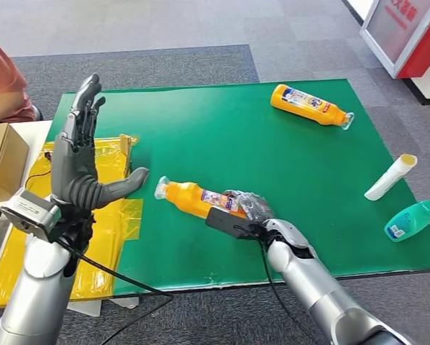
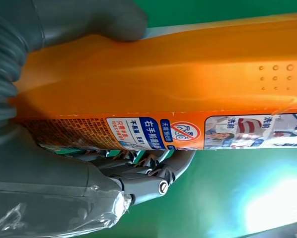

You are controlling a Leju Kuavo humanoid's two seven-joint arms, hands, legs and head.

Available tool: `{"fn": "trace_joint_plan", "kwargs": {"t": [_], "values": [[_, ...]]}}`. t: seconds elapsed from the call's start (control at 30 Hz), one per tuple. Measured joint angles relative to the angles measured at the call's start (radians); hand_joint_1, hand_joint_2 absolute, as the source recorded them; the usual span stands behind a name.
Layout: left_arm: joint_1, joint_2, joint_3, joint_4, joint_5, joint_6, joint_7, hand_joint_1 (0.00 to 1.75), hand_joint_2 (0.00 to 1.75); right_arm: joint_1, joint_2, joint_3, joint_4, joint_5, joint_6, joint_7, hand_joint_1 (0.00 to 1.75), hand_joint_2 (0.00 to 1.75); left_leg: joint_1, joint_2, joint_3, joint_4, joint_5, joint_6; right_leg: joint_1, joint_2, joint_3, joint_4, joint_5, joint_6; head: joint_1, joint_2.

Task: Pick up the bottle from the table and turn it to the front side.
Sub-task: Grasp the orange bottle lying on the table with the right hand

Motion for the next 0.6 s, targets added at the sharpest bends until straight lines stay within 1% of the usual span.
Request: {"fn": "trace_joint_plan", "kwargs": {"t": [0.07,0.3,0.47,0.6], "values": [[0.013,0.005,0.003,-0.001,0.009,0.004,-0.009,0.00,1.75,0.017,0.000,-0.030,-0.044,-0.077,0.011,-0.022,1.75,1.75,0.000,0.000,0.000,0.000,0.000,0.000,0.000,0.000,0.000,0.000,0.000,0.000,0.000,0.000],[0.049,0.020,0.024,-0.003,0.039,0.019,-0.034,0.00,1.75,0.051,-0.003,-0.123,-0.160,-0.278,0.032,-0.072,1.75,1.75,0.000,0.000,0.000,0.000,0.000,0.000,0.000,0.000,0.000,0.000,0.000,0.000,0.000,0.000],[0.089,0.023,0.042,-0.004,0.132,0.021,-0.073,0.00,1.75,0.083,-0.002,-0.194,-0.229,-0.468,0.031,-0.139,1.75,1.75,0.000,0.000,0.000,0.000,0.000,0.000,0.000,0.000,0.000,0.000,0.000,0.000,0.000,0.000],[0.125,0.023,0.052,-0.008,0.162,0.021,-0.091,0.00,1.75,0.101,-0.002,-0.232,-0.272,-0.508,0.024,-0.152,1.75,1.75,0.000,0.000,0.000,0.000,0.000,0.000,0.000,0.000,0.000,0.000,0.000,0.000,0.000,0.000]]}}
